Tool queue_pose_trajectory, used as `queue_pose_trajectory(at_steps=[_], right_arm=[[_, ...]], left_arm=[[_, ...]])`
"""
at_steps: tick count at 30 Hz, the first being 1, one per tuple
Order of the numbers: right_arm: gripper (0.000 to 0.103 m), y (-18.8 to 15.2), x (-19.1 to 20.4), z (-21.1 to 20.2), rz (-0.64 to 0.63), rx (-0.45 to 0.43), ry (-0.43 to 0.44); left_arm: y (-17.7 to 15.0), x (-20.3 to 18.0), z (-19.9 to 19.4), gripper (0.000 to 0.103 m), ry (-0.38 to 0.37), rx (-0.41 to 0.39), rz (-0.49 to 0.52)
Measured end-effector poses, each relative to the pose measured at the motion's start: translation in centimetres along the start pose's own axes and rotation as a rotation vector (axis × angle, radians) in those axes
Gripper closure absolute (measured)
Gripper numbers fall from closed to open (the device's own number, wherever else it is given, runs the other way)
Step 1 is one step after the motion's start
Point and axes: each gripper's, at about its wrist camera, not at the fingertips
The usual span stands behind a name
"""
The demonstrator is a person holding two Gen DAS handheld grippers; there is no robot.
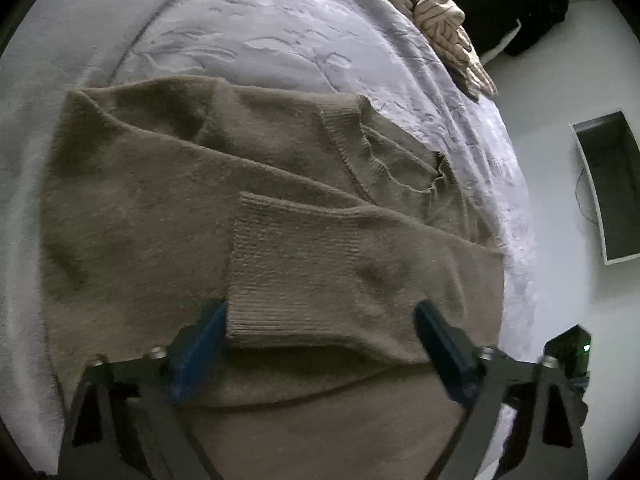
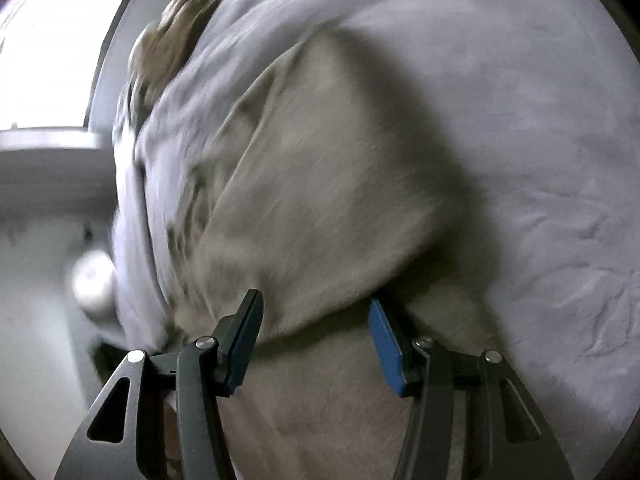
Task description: Fold small clothes
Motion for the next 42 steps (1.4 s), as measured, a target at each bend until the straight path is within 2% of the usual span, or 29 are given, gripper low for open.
queue_pose_trajectory(at_steps=[1, 2, 3, 4, 12, 15, 18, 20, 21, 24, 25, 27, 29, 31, 34, 36, 37, 39, 40, 42], right_arm=[[0.045, 0.4, -0.8, 0.0, 0.046, -0.019, 0.025], [0.054, 0.8, -1.5, -0.1, 0.093, -0.033, 0.057], [0.066, 1.1, -1.8, -0.1, 0.112, -0.041, 0.070], [0.095, 1.4, -1.7, -0.1, 0.106, -0.041, 0.060], [0.096, 2.5, 0.1, -1.3, -0.127, 0.020, -0.067], [0.096, 2.8, -1.4, -0.6, -0.117, 0.050, -0.091], [0.096, 2.8, -1.8, -0.5, -0.107, 0.048, -0.075], [0.095, 2.4, -2.1, -1.1, -0.108, 0.057, -0.081], [0.095, 2.3, -2.2, -1.3, -0.115, 0.067, -0.092], [0.091, 1.2, -0.2, -2.4, -0.239, 0.094, -0.154], [0.091, 0.7, 0.9, -2.9, -0.317, 0.092, -0.175], [0.081, 0.4, 2.5, -4.1, -0.417, 0.066, -0.192], [0.049, 1.7, 2.9, -4.7, -0.430, 0.020, -0.205], [0.047, 4.0, 2.4, -4.9, -0.371, -0.035, -0.194], [0.047, 8.0, 0.2, -3.9, -0.235, -0.070, -0.124], [0.047, 9.9, -0.8, -2.7, -0.179, -0.057, -0.076], [0.050, 10.8, -1.3, -1.8, -0.154, -0.035, -0.048], [0.095, 11.4, -1.4, -0.6, -0.127, -0.002, -0.023], [0.095, 11.5, -1.0, -0.1, -0.135, 0.025, -0.018], [0.095, 10.8, 1.3, -0.4, -0.255, 0.004, -0.068]], left_arm=[[0.2, 0.0, 0.1, 0.044, 0.001, -0.002, -0.004], [0.4, 0.2, 0.3, 0.058, -0.024, 0.010, -0.008], [0.5, 0.5, 0.5, 0.081, -0.060, 0.028, -0.020], [0.5, 0.8, 0.5, 0.083, -0.082, 0.037, -0.032], [-2.2, -1.3, -2.8, 0.083, -0.047, -0.042, 0.089], [-3.1, -1.0, -1.9, 0.083, 0.017, -0.025, 0.109], [-3.2, 0.3, -0.8, 0.083, 0.076, -0.002, 0.077], [-3.1, 0.9, -1.5, 0.083, 0.099, -0.023, 0.067], [-3.0, 1.2, -2.3, 0.083, 0.154, -0.058, 0.071], [-2.5, 2.4, -3.7, 0.083, 0.246, -0.094, 0.075], [-2.4, 2.9, -4.2, 0.083, 0.267, -0.094, 0.073], [-2.3, 3.1, -4.9, 0.083, 0.293, -0.099, 0.082], [-2.5, 2.7, -5.6, 0.083, 0.300, -0.111, 0.107], [-2.7, 1.7, -5.9, 0.083, 0.286, -0.120, 0.133], [-2.7, -0.2, -5.0, 0.083, 0.264, -0.115, 0.168], [-2.7, -1.0, -4.0, 0.083, 0.261, -0.100, 0.178], [-2.7, -1.4, -3.1, 0.083, 0.255, -0.091, 0.177], [-2.9, -1.7, -2.1, 0.083, 0.267, -0.077, 0.174], [-3.1, -1.8, -1.5, 0.083, 0.281, -0.071, 0.173], [-3.4, -1.8, -1.0, 0.083, 0.305, -0.076, 0.175]])
Point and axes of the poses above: each gripper's, at about its wrist camera, not at the fingertips, and z roughly the way its jaws point, x to its left, y to its top, and after that the axes turned 7 degrees about y, right-handed
